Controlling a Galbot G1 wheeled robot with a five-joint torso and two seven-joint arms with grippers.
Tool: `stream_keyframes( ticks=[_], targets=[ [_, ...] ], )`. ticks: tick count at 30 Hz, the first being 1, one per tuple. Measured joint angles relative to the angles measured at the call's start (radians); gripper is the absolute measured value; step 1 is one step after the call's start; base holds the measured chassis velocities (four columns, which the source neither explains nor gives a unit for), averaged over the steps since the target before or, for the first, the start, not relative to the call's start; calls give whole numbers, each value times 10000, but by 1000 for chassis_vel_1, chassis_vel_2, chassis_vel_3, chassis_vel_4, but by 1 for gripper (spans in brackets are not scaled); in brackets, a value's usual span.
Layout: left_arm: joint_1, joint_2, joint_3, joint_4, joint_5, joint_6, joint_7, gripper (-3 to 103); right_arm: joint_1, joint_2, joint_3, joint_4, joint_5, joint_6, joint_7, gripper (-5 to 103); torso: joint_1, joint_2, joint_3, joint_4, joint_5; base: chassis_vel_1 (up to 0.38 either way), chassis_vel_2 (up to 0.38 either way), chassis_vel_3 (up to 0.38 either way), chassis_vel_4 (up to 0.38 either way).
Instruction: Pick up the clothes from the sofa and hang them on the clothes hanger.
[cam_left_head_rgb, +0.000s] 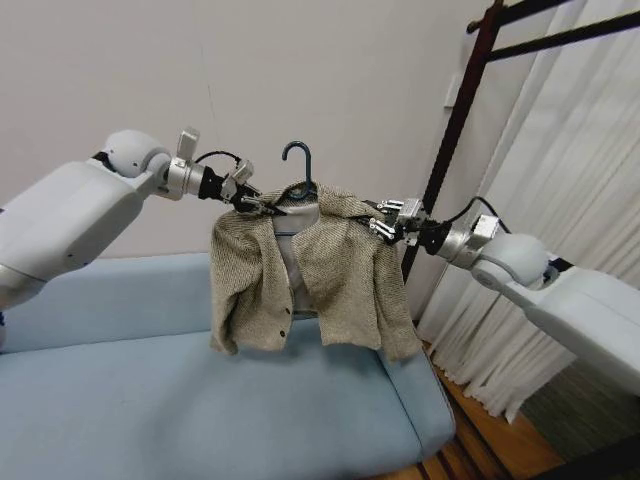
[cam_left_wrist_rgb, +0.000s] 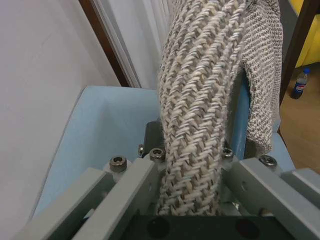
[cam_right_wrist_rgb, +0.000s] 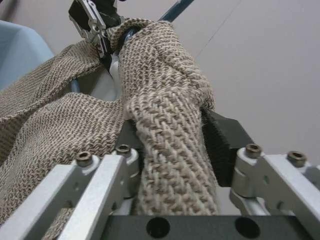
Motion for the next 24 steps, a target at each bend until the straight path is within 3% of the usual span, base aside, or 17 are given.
stream_keyframes(
  ticks=[5,8,9,13,15,18,24],
  targets=[
    [-11,-21,0,-7,0,0,2,8,-12,-292,78,236,732,-434,-112,48,0,0,0,0,0,0,0,0,0],
    [-12,-29,0,-8,0,-3,-12,8,19,-456,148,379,1757,-1168,-238,59,-1,0,0,0,-1,0,0,0,0],
    [-12,-29,0,-8,0,-3,-12,8,19,-456,148,379,1757,-1168,-238,59,-1,0,0,0,-1,0,0,0,0],
    [48,-29,-73,-13,61,-49,-76,8,511,-293,23,120,3372,-2430,-354,81,-1,0,0,1,-1,0,0,0,0],
    [65,-29,-96,-18,77,-53,-85,8,582,-253,14,59,3580,-2568,-368,81,0,0,0,2,-2,0,0,0,0],
    [156,-21,-170,-66,127,-75,-135,8,811,-25,80,-240,4589,-3055,-434,96,-1,0,0,3,-1,0,0,0,0],
    [201,103,-202,-166,129,-146,-135,8,843,79,338,-510,5416,-3674,-778,100,-1,0,0,0,-1,0,0,0,0]
  ],
)
